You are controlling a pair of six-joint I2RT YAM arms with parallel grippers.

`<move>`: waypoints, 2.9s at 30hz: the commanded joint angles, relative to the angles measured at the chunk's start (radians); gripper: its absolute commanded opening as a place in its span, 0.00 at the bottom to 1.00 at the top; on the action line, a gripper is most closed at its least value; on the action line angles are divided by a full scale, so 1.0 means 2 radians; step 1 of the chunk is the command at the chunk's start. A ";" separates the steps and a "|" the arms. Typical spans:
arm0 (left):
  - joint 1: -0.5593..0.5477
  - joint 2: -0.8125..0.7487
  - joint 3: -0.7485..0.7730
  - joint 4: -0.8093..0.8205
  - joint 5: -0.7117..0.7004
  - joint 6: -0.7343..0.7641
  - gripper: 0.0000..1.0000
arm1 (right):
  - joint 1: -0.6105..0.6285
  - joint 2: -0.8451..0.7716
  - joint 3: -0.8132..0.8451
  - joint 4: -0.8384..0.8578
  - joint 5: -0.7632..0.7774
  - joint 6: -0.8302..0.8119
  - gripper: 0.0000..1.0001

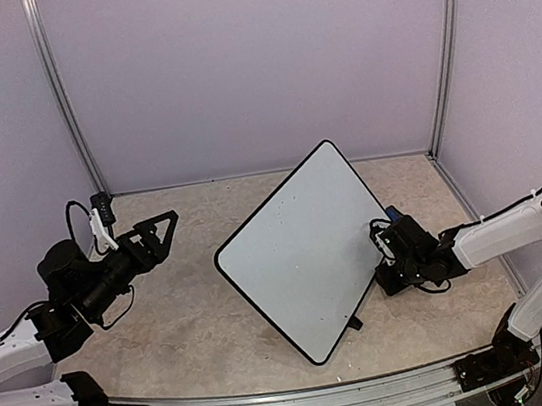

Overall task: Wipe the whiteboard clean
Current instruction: Pick up the whiteboard from the Whiteboard stand, then move the whiteboard to the center of the board, then reset both arms

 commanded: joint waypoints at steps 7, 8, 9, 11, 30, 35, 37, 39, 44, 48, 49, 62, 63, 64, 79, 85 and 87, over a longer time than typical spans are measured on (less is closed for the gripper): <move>0.003 -0.006 -0.005 -0.006 -0.009 -0.004 0.99 | 0.008 0.017 -0.012 0.080 -0.021 -0.014 0.29; 0.003 -0.006 -0.005 -0.007 -0.009 -0.004 0.99 | 0.009 0.017 -0.013 0.085 -0.023 -0.013 0.28; 0.003 -0.007 -0.005 -0.007 -0.010 -0.004 0.99 | 0.012 0.018 -0.015 0.091 -0.026 -0.012 0.27; 0.003 -0.007 -0.005 -0.007 -0.011 -0.005 0.99 | 0.018 0.020 -0.018 0.102 -0.028 -0.010 0.22; 0.004 -0.035 -0.009 -0.029 -0.053 -0.014 0.99 | 0.117 0.111 0.060 0.086 0.044 0.098 0.16; 0.004 -0.057 -0.010 -0.042 -0.079 -0.017 0.99 | 0.143 0.167 0.110 0.070 0.069 0.144 0.15; 0.004 -0.064 -0.012 -0.043 -0.082 -0.017 0.99 | 0.147 0.186 0.130 0.070 0.072 0.161 0.15; 0.004 -0.067 -0.012 -0.043 -0.083 -0.017 0.99 | 0.149 0.206 0.148 0.075 0.070 0.174 0.15; 0.004 -0.064 -0.011 -0.044 -0.081 -0.018 0.99 | 0.152 0.271 0.210 0.075 0.069 0.186 0.14; 0.003 -0.066 -0.013 -0.047 -0.083 -0.018 0.99 | 0.155 0.311 0.267 0.068 0.066 0.184 0.15; 0.003 -0.067 -0.013 -0.047 -0.083 -0.018 0.99 | 0.155 0.317 0.276 0.068 0.068 0.184 0.16; 0.003 -0.071 -0.017 -0.050 -0.082 -0.023 0.99 | 0.174 0.334 0.306 0.083 0.071 0.168 0.37; 0.003 -0.070 -0.017 -0.050 -0.082 -0.024 0.99 | 0.177 0.332 0.305 0.084 0.071 0.165 0.40; 0.003 -0.069 -0.017 -0.050 -0.082 -0.024 0.99 | 0.179 0.331 0.303 0.084 0.070 0.163 0.44; -0.015 -0.045 -0.035 -0.059 -0.074 -0.014 0.99 | 0.235 0.181 0.157 0.083 0.159 0.105 0.99; -0.036 -0.030 -0.038 -0.068 -0.083 -0.002 0.99 | 0.239 0.072 0.096 0.085 0.182 0.061 0.99; -0.041 -0.025 -0.038 -0.069 -0.082 -0.003 0.99 | 0.239 0.033 0.082 0.091 0.182 0.034 1.00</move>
